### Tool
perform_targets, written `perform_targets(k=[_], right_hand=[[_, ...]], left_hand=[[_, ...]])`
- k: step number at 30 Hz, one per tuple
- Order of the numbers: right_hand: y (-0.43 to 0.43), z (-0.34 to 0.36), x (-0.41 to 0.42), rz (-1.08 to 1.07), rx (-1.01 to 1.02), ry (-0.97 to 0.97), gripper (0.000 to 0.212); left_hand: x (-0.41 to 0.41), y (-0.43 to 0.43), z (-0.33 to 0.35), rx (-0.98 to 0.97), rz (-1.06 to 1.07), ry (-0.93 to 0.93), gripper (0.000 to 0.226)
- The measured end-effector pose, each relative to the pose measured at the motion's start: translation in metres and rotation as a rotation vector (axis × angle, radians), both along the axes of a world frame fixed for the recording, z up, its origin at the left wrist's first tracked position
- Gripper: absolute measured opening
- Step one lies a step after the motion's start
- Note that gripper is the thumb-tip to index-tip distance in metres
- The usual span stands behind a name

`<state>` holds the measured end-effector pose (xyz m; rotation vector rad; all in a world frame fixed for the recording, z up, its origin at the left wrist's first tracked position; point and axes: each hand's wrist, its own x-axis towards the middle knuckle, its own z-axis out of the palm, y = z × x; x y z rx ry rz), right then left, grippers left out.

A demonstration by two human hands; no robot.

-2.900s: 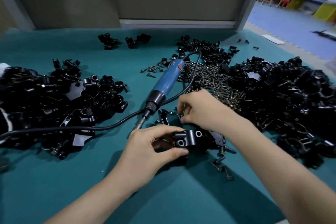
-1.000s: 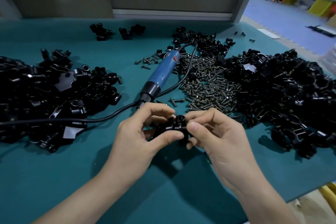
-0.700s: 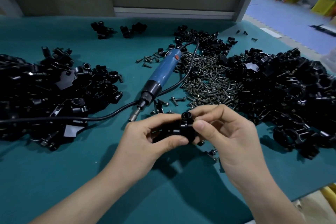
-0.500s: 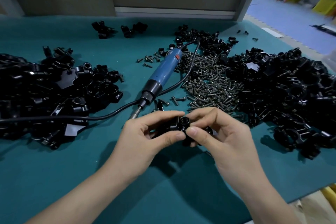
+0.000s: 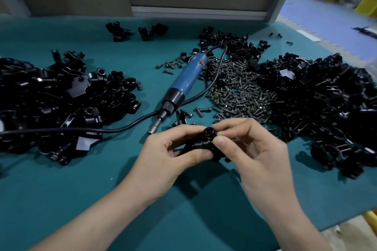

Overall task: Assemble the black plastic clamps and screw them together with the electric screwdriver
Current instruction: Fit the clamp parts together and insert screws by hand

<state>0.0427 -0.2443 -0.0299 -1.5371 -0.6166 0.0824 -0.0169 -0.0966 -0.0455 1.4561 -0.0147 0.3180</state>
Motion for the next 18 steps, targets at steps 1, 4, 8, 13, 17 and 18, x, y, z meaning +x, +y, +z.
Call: perform_targets(k=[1,4,8,13,17,18], right_hand=[[0.000,0.000,0.000,-0.002,-0.012,-0.004,0.008],[-0.001,0.000,0.002,-0.006,-0.058,-0.032,0.010],[0.001,0.003,0.007,0.018,-0.119,-0.038,0.008],[0.002,0.010,0.013,0.055,-0.164,-0.087,0.008],[0.004,0.017,0.018,0.102,-0.240,-0.167,0.008],[0.005,0.018,0.019,0.124,-0.266,-0.184,0.008]], left_hand=[[0.000,0.000,-0.001,0.004,0.001,0.004,0.034],[-0.001,0.002,-0.001,0.018,0.004,0.024,0.035],[0.001,0.002,-0.002,-0.005,0.012,0.041,0.036],[0.000,0.003,-0.002,0.104,0.100,0.054,0.039],[0.001,0.002,-0.004,0.129,0.102,0.055,0.036],[0.001,0.002,-0.004,0.113,0.084,0.061,0.038]])
